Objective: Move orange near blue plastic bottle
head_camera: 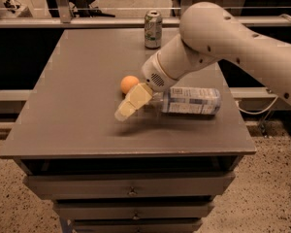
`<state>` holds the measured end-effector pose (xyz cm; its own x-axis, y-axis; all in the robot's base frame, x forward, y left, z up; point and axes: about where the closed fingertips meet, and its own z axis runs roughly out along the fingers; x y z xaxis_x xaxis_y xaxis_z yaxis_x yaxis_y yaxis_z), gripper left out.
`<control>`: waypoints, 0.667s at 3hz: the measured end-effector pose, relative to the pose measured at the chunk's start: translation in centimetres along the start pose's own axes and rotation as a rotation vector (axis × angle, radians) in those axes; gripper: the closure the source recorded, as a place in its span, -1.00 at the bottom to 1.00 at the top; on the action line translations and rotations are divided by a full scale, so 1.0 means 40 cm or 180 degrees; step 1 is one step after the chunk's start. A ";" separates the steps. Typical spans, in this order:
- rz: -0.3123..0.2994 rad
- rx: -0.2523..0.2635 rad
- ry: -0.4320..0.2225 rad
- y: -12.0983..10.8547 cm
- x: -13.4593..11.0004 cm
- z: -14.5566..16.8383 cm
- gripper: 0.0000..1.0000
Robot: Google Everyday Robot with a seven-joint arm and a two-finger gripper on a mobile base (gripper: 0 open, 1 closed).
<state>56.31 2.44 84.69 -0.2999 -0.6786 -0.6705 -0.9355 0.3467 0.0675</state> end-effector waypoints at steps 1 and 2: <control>0.0028 0.0075 -0.0049 -0.018 0.019 -0.026 -1.00; 0.0076 0.0177 -0.0069 -0.040 0.050 -0.065 -1.00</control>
Offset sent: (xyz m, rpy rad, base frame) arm 0.0070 -0.0682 0.0082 0.0065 -0.0483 -0.1069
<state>56.71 -1.15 85.14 -0.3174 -0.6557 -0.6851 -0.9162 0.3985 0.0430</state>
